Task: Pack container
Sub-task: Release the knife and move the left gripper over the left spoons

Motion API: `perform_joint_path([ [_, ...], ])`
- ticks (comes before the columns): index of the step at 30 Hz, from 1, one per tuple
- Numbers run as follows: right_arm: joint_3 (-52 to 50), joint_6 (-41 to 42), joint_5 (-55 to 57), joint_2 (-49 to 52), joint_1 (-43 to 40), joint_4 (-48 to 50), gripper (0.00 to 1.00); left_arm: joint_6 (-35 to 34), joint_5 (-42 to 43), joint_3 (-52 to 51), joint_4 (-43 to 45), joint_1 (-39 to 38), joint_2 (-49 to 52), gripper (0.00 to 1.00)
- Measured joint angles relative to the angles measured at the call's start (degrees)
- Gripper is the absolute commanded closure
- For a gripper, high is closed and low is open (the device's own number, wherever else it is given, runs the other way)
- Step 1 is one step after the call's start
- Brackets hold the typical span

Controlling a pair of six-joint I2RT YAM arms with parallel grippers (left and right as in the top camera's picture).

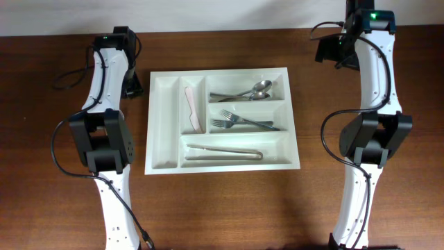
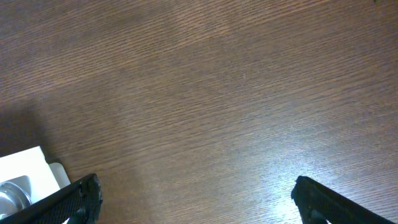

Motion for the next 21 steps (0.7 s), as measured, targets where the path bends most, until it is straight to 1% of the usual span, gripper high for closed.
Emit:
perform_joint_path([
  [6,0.00,0.02,0.00,0.00,0.00,0.00,0.01,0.00,-2.40,-3.78,0.00,0.00,0.00,0.25],
  [10,0.00,0.02,-0.02,0.00,0.00,0.00,0.01,-0.02,-2.73,-4.76,0.00,0.00,0.00,0.27],
  [14,0.00,0.04,-0.02,0.00,0.00,0.00,0.01,-0.02,-2.82,-5.38,-0.22,-0.02,0.00,0.31],
  [21,0.00,0.04,0.00,0.00,0.00,0.02,0.01,0.04,-2.82,-5.77,0.02,-0.26,0.00,0.31],
])
